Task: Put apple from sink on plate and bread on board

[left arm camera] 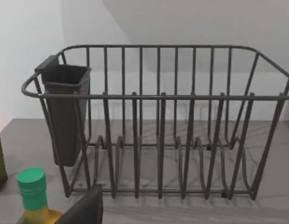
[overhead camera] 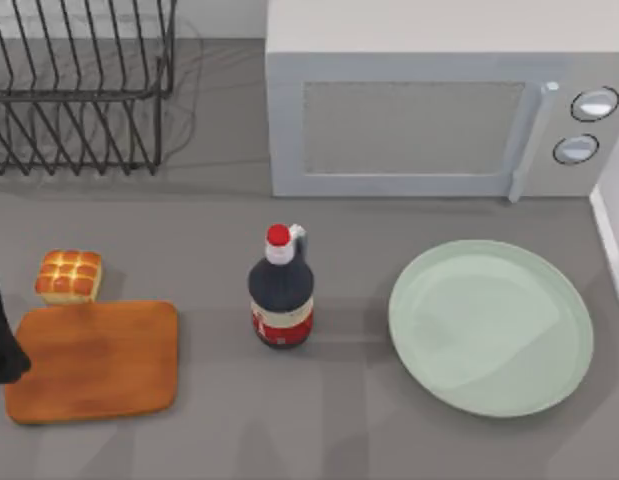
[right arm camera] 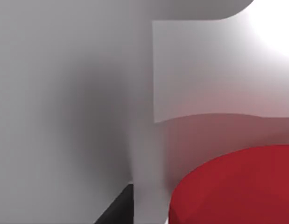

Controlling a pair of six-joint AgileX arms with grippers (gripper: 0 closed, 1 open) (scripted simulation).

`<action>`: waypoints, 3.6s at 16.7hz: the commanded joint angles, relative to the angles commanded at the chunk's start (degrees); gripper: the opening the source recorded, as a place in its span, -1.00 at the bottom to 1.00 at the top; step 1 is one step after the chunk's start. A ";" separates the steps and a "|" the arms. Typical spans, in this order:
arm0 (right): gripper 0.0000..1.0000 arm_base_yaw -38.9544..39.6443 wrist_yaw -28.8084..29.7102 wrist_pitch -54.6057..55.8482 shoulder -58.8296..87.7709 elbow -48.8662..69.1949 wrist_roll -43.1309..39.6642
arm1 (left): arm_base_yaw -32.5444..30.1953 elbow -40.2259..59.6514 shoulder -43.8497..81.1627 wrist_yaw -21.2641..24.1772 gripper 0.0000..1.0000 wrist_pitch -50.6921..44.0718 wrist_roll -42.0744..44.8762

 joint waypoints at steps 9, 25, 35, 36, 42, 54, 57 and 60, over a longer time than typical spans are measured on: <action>-1.00 0.00 0.00 0.00 0.00 0.00 0.00 | 0.00 0.00 0.00 0.00 1.00 0.00 0.00; -1.00 0.10 -1.05 -20.15 -14.65 7.96 0.43 | 0.00 0.00 0.00 0.00 1.00 0.00 0.00; -1.00 14.73 0.14 -30.86 -26.67 14.21 15.37 | 0.00 0.00 0.00 0.00 1.00 0.00 0.00; -1.00 17.43 0.21 -32.32 -28.25 14.72 17.92 | 0.00 0.00 0.00 0.00 1.00 0.00 0.00; -1.00 34.17 0.11 -39.19 -34.39 15.06 33.04 | 0.00 0.00 0.00 0.00 1.00 0.00 0.00; -1.00 47.06 -0.23 -39.41 -28.28 11.13 46.68 | 0.00 0.00 0.00 0.00 1.00 0.00 0.00; -0.70 47.06 -0.23 -39.41 -28.28 11.13 46.68 | 0.00 0.00 0.00 0.00 1.00 0.00 0.00; -0.25 47.06 -0.23 -39.41 -28.28 11.13 46.68 | 0.00 0.00 0.00 0.00 1.00 0.00 0.00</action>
